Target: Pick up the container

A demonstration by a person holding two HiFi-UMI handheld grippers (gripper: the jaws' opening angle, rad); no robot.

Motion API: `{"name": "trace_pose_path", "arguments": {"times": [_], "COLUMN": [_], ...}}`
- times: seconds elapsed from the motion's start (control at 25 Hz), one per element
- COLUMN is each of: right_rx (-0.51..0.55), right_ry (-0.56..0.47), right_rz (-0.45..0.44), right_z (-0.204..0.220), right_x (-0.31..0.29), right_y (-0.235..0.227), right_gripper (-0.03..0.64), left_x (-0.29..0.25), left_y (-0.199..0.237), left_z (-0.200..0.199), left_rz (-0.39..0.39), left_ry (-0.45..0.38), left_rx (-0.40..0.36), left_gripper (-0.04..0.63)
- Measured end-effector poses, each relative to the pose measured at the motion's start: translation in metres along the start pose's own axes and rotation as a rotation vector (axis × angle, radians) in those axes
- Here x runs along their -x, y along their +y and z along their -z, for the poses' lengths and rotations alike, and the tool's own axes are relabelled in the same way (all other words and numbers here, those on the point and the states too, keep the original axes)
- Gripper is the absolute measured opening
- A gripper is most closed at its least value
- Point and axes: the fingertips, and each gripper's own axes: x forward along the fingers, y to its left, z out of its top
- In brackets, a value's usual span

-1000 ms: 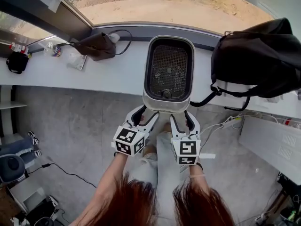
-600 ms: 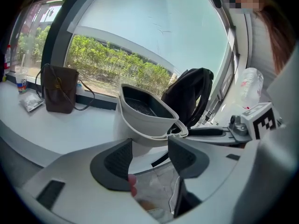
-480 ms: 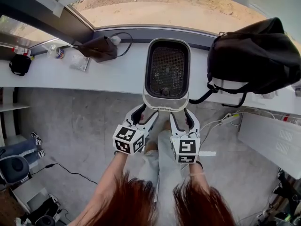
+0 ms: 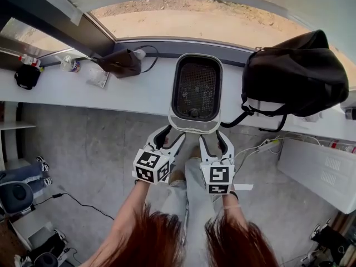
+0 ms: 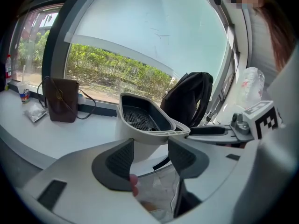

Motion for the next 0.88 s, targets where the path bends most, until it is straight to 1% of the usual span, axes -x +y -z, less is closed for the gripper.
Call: {"name": "trace_pose_path", "arguments": {"times": [0.52,0.88], "right_rx": [0.001,0.051], "right_ry": [-0.029,-0.047], "right_rz": [-0.019,0.004], "right_z": [-0.018,-0.028], "right_x": [0.005,0.008], "right_y": [-0.001,-0.002], "right_gripper": [0.215,0.218], "left_x": [0.006,0.008], "left_y": [-0.004,-0.006], "left_z": [-0.016,-0.026], "left_rz": [-0.042,-0.074], "left_ry": [-0.020,-0.032], "left_rx": [0.007,-0.021], "left_gripper": [0.230,0.233]}}
